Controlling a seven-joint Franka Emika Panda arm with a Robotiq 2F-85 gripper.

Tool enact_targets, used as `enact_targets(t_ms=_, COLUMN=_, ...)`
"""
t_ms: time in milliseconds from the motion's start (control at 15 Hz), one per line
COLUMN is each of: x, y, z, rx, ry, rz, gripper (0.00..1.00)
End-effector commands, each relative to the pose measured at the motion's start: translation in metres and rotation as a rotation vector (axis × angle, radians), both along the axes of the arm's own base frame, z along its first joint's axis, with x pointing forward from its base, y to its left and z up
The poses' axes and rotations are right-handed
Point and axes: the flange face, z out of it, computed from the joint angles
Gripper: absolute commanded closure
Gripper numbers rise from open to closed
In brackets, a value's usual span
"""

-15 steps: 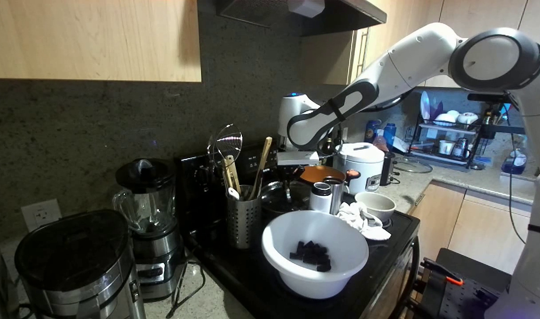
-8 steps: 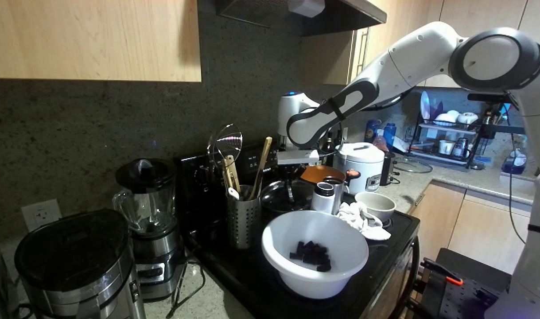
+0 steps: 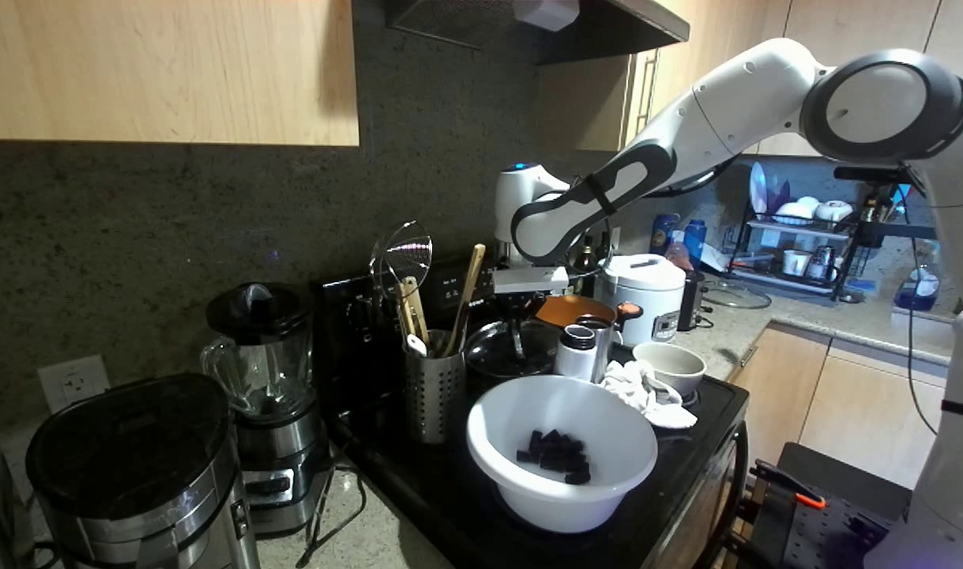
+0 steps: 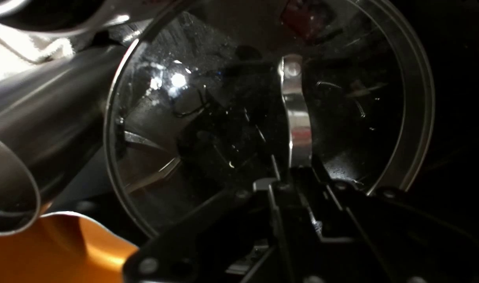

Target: Remove the glass lid from the pot on the right side of the stove

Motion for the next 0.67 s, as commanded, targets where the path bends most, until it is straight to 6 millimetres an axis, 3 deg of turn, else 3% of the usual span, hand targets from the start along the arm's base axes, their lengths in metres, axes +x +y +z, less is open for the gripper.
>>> enact_targets(t_ms=0, x=0.004, y=0.004, z=0.014, rx=-0.012, ry=-0.011, rz=-0.022, gripper=0.96)
enact_targets(t_ms=333, x=0.005, y=0.005, z=0.014, rx=0.003, ry=-0.038, rz=-0.040, gripper=0.96)
enact_targets(t_ms=400, x=0.005, y=-0.038, z=0.006, rx=0.007, ry=-0.045, rz=-0.049, gripper=0.96)
enact_targets(t_ms=533, x=0.004, y=-0.069, z=0.003, rx=0.001, ry=-0.057, rz=-0.076, gripper=0.96)
enact_targets(t_ms=600, x=0.004, y=-0.037, z=-0.002, rx=0.001, ry=-0.027, rz=-0.060, gripper=0.85)
